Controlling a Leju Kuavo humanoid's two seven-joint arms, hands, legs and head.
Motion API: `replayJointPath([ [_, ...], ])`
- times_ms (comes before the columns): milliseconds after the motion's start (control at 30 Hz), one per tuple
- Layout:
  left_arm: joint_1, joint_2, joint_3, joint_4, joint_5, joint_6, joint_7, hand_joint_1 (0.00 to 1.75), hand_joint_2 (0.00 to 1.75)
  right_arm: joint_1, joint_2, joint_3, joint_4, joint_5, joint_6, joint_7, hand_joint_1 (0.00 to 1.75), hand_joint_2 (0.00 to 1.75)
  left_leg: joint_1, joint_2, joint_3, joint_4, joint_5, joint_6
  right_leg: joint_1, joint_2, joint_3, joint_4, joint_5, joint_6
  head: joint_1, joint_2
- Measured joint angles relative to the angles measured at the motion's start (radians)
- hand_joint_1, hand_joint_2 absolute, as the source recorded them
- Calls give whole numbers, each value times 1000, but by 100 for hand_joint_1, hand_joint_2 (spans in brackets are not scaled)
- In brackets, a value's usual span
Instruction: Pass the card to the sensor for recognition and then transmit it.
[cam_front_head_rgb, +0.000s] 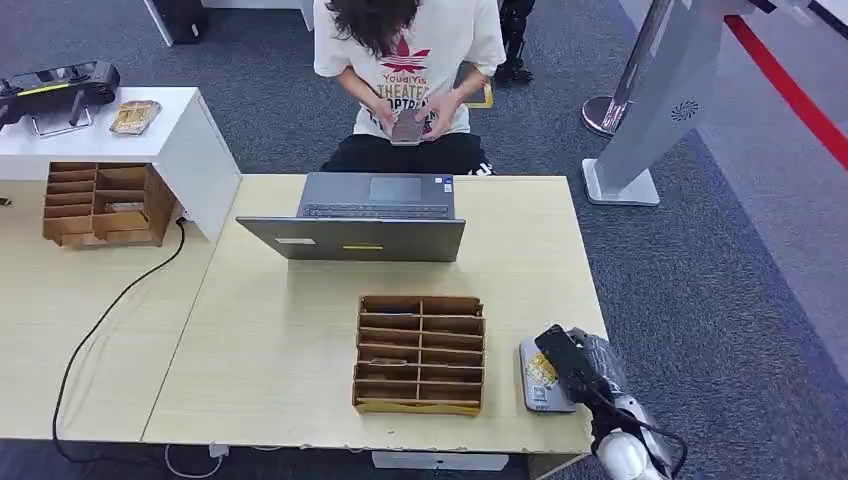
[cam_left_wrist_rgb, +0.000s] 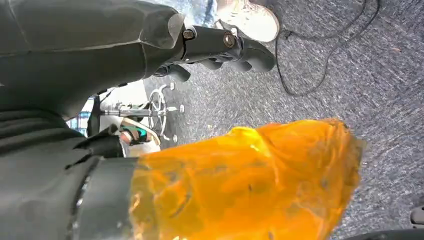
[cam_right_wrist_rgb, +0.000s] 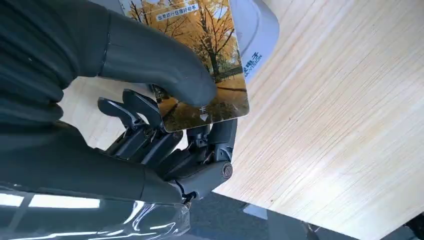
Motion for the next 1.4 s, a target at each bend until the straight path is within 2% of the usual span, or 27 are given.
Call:
replayJointPath([
  [267, 0, 2, 19, 0, 36, 62, 31, 0, 0, 0, 1, -4, 3, 0, -6, 1, 175, 175, 0, 0, 0, 0, 0, 0, 0, 0, 0, 0, 0, 0, 0, 0],
  [467, 0, 11, 87, 0, 108, 118, 74, 0, 0, 13, 1, -23, 0, 0, -15, 1, 175, 175, 0, 0, 0, 0, 0, 0, 0, 0, 0, 0, 0, 0, 0, 0],
  [600, 1, 19, 142, 0, 159, 131, 96, 0, 0, 22, 0, -29, -6, -1, -19, 0, 175, 175, 0, 0, 0, 0, 0, 0, 0, 0, 0, 0, 0, 0, 0, 0],
  [767, 2, 20, 205, 0, 208, 123, 117, 0, 0, 36, 0, -42, -17, -3, -20, -3, 175, 175, 0, 0, 0, 0, 0, 0, 0, 0, 0, 0, 0, 0, 0, 0],
  [1000, 1, 16, 278, 0, 274, 98, 114, 0, 0, 52, 0, -49, -30, -7, -20, -9, 175, 175, 0, 0, 0, 0, 0, 0, 0, 0, 0, 0, 0, 0, 0, 0],
  [1400, 1, -6, 356, 0, 326, 18, 102, 0, 0, 63, -8, -49, -42, -24, -13, -14, 175, 175, 0, 0, 0, 0, 0, 0, 0, 0, 0, 0, 0, 0, 0, 0],
])
